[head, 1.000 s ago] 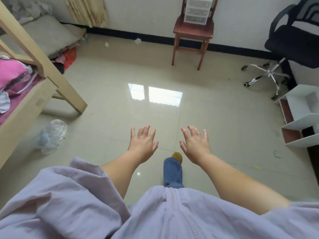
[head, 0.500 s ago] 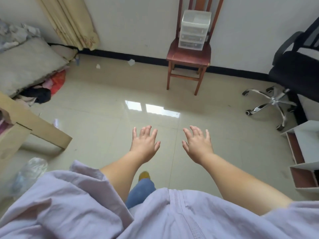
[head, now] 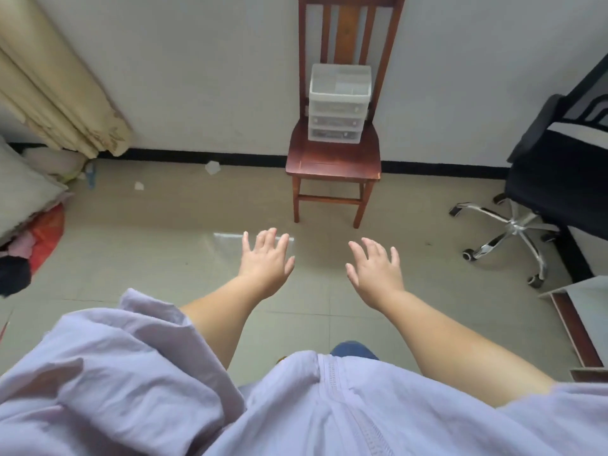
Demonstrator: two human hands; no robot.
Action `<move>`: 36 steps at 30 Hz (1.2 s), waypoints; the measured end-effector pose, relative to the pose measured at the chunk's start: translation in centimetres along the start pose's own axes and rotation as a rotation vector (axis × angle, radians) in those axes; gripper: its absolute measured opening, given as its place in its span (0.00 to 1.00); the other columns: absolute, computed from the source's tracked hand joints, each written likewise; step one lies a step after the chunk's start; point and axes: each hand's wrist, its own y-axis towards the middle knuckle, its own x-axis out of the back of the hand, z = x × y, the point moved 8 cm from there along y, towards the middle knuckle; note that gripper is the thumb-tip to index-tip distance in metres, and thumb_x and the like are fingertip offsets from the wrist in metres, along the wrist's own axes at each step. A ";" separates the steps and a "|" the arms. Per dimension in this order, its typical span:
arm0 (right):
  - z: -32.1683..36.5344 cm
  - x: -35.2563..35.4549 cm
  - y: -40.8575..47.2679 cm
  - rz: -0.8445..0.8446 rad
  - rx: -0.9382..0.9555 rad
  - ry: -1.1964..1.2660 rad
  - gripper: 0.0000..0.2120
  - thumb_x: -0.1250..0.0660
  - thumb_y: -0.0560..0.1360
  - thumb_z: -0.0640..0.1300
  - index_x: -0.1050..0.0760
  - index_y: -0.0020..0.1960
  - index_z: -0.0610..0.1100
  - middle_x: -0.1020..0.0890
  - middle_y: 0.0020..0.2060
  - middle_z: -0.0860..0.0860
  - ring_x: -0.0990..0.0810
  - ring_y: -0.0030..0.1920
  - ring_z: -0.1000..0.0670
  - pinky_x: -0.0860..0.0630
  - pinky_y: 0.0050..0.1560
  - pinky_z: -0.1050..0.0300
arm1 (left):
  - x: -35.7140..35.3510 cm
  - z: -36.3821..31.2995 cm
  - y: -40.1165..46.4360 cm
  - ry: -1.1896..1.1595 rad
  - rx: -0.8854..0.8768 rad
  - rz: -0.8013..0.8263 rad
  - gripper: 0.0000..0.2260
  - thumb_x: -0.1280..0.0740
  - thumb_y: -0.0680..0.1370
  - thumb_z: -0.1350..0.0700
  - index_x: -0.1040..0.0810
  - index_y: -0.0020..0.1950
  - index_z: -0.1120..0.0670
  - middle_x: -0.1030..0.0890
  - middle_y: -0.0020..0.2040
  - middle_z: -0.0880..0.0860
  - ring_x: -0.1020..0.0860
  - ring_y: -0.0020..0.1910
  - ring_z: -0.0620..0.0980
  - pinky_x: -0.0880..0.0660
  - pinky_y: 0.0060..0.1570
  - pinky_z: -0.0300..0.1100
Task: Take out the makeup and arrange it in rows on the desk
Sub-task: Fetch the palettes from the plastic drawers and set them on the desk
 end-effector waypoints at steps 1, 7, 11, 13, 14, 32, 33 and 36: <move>-0.7 0.1 1.4 0.003 -0.013 0.004 0.25 0.53 0.82 0.54 0.51 0.77 0.50 0.47 0.76 0.47 0.50 0.76 0.49 0.55 0.74 0.42 | 0.5 -0.3 2.0 0.000 -0.014 -0.013 0.25 0.52 0.82 0.45 0.49 0.76 0.52 0.48 0.76 0.56 0.50 0.75 0.53 0.59 0.72 0.59; -5.4 2.3 13.8 0.034 -0.035 -0.015 0.25 0.53 0.82 0.54 0.51 0.77 0.50 0.46 0.76 0.47 0.49 0.76 0.49 0.54 0.74 0.42 | 3.0 -2.0 15.2 0.000 -0.052 0.002 0.25 0.52 0.82 0.45 0.48 0.76 0.53 0.47 0.76 0.56 0.49 0.75 0.53 0.58 0.72 0.59; -8.1 5.3 22.6 0.039 -0.011 0.001 0.25 0.52 0.82 0.54 0.50 0.76 0.50 0.45 0.76 0.48 0.48 0.76 0.49 0.54 0.74 0.43 | 4.8 -2.6 23.6 -0.029 0.001 0.028 0.25 0.52 0.82 0.45 0.48 0.76 0.52 0.47 0.76 0.56 0.49 0.75 0.53 0.57 0.72 0.59; -9.4 6.5 26.6 0.045 0.025 -0.031 0.25 0.52 0.81 0.54 0.49 0.76 0.50 0.44 0.76 0.48 0.47 0.75 0.49 0.53 0.74 0.42 | 6.2 -3.1 27.7 -0.063 0.029 0.013 0.25 0.51 0.82 0.44 0.48 0.76 0.52 0.47 0.76 0.56 0.49 0.75 0.53 0.57 0.73 0.59; -10.2 6.8 28.4 0.057 0.024 -0.031 0.25 0.51 0.81 0.54 0.49 0.76 0.50 0.44 0.75 0.47 0.47 0.75 0.49 0.53 0.74 0.42 | 6.8 -3.4 29.5 -0.094 0.032 0.013 0.25 0.51 0.82 0.45 0.48 0.76 0.52 0.47 0.76 0.56 0.49 0.75 0.53 0.56 0.73 0.59; -8.4 3.8 58.6 0.232 -0.317 0.570 0.22 0.46 0.81 0.47 0.41 0.74 0.46 0.37 0.71 0.44 0.34 0.68 0.42 0.33 0.62 0.47 | 10.0 1.4 64.0 -0.095 -0.327 -0.033 0.29 0.43 0.80 0.50 0.50 0.77 0.55 0.47 0.77 0.56 0.50 0.76 0.53 0.55 0.74 0.53; -8.4 3.2 60.1 0.231 -0.371 0.636 0.22 0.46 0.81 0.46 0.41 0.74 0.46 0.37 0.71 0.44 0.33 0.67 0.42 0.33 0.62 0.47 | 9.3 1.2 65.8 -0.074 -0.349 -0.026 0.29 0.43 0.80 0.51 0.52 0.78 0.55 0.49 0.78 0.56 0.52 0.77 0.53 0.56 0.74 0.53; -8.6 0.6 64.6 0.248 -0.493 0.792 0.22 0.46 0.80 0.45 0.42 0.74 0.46 0.36 0.70 0.44 0.30 0.64 0.41 0.31 0.62 0.49 | 7.2 0.3 69.8 -0.036 -0.394 -0.032 0.32 0.42 0.78 0.56 0.56 0.78 0.54 0.52 0.78 0.56 0.54 0.77 0.54 0.56 0.74 0.57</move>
